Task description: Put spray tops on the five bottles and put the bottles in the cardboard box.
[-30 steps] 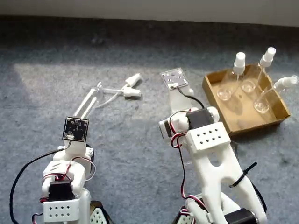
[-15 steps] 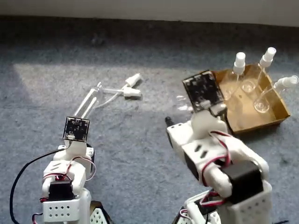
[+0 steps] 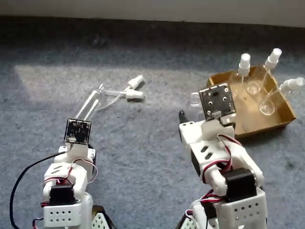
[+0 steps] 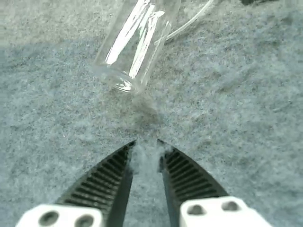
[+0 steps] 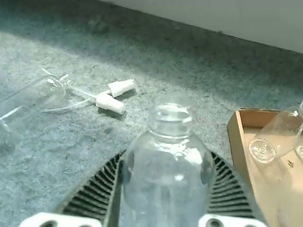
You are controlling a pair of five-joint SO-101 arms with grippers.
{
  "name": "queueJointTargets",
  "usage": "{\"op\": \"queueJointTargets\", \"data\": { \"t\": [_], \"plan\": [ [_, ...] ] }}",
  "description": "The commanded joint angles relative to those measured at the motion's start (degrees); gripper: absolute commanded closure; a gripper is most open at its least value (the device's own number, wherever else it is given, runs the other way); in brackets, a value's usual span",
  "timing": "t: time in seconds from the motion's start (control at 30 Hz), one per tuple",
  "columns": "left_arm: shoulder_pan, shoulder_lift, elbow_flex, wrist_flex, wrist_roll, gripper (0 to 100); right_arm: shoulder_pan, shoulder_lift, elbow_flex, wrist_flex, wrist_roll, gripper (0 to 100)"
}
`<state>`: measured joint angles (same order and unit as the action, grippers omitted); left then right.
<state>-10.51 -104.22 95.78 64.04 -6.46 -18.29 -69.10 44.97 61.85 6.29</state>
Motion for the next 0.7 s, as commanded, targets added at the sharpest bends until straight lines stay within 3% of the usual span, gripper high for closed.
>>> {"op": "queueJointTargets", "data": {
  "t": [0.0,0.27,0.4,0.67],
  "plan": [
    [0.4,-0.5,-2.8,-0.3,-12.8,97,0.6,-2.7,6.6,-9.3,0.5,84.2],
    [0.3,-0.5,-3.6,-3.2,-29.3,97,0.5,-9.2,27.3,-26.2,-1.5,84.2],
    [0.6,-0.6,-3.6,-3.9,-29.9,97,0.7,-12.4,35.2,-32.3,-6.1,84.2],
    [0.5,-0.5,-5.6,-4.0,-29.7,97,0.7,-18.2,39.7,-32.9,-6.2,84.2]
  ]
}}
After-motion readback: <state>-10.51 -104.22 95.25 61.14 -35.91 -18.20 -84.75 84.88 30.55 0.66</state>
